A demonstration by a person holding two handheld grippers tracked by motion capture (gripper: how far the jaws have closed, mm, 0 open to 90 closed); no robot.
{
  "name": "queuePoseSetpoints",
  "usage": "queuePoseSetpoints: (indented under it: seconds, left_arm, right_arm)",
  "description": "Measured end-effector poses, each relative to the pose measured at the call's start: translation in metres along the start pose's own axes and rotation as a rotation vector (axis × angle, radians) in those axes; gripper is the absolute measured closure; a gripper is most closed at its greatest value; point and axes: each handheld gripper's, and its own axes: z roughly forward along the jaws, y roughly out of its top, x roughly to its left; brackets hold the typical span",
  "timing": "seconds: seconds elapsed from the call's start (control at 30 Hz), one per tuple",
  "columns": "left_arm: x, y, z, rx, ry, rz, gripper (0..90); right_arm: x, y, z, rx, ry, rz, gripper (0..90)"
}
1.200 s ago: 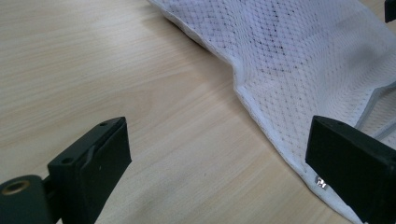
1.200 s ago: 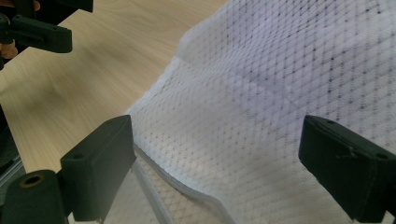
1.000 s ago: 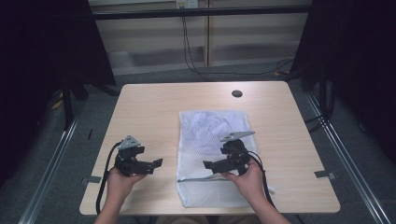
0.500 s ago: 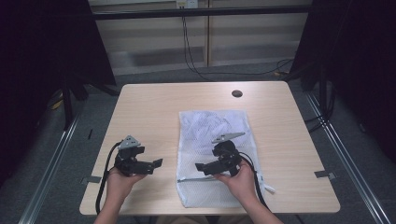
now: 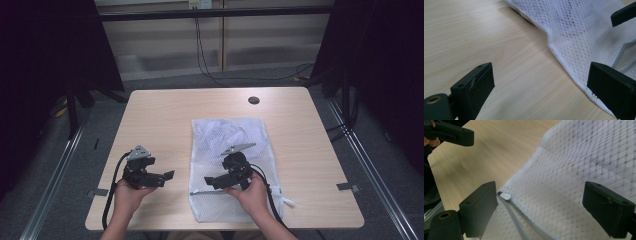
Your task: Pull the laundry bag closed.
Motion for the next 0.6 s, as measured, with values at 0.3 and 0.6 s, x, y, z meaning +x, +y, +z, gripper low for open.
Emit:
queuePoseSetpoints:
  seconds: [0.3,0.6]
  left_arm:
    - [0.0002,0.0001,0.0,0.001,-0.003,-0.001,7.1]
    - [0.0005,0.0002,-0.0003,0.002,-0.002,-0.003,7.1]
  right_arm:
    - [0.0012,-0.0001,0.0068,0.004,0.025,0.032,14.8]
    - [0.0019,-0.0009,0.0108,0.013,0.042,0.04,17.3]
